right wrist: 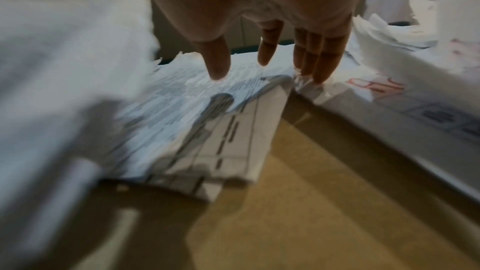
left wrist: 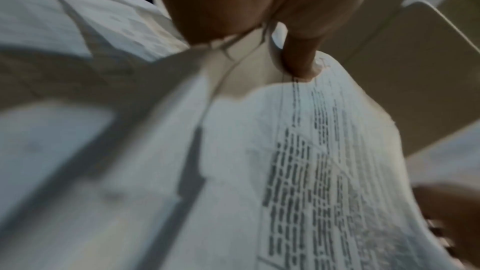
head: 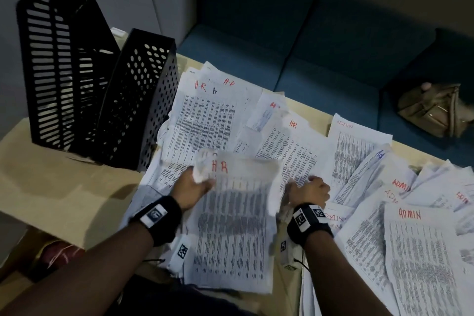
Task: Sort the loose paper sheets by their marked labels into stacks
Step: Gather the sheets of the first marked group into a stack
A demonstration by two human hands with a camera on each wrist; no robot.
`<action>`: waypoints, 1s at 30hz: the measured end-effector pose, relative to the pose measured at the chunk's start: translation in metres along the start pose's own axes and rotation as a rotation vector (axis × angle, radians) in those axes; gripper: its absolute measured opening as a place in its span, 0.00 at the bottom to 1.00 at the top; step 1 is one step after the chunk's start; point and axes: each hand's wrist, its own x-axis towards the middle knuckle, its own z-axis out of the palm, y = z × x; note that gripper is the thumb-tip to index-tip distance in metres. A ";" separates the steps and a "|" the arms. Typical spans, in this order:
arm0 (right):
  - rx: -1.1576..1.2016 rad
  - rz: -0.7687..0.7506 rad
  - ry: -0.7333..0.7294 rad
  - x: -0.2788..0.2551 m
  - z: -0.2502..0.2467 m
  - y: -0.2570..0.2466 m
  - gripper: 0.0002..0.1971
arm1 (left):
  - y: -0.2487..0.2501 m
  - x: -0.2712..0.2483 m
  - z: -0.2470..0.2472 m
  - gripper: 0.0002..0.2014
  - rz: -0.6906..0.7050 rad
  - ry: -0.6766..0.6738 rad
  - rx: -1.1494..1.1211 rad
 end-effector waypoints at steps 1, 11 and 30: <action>-0.008 0.009 -0.013 0.004 0.000 0.000 0.33 | 0.001 0.004 -0.009 0.18 -0.009 0.057 0.007; 0.163 0.062 -0.151 0.027 -0.010 -0.009 0.28 | -0.012 0.019 -0.035 0.22 -0.023 0.243 0.083; 0.280 -0.120 -0.041 0.029 -0.018 -0.076 0.21 | -0.029 0.033 -0.043 0.17 -0.043 0.181 0.029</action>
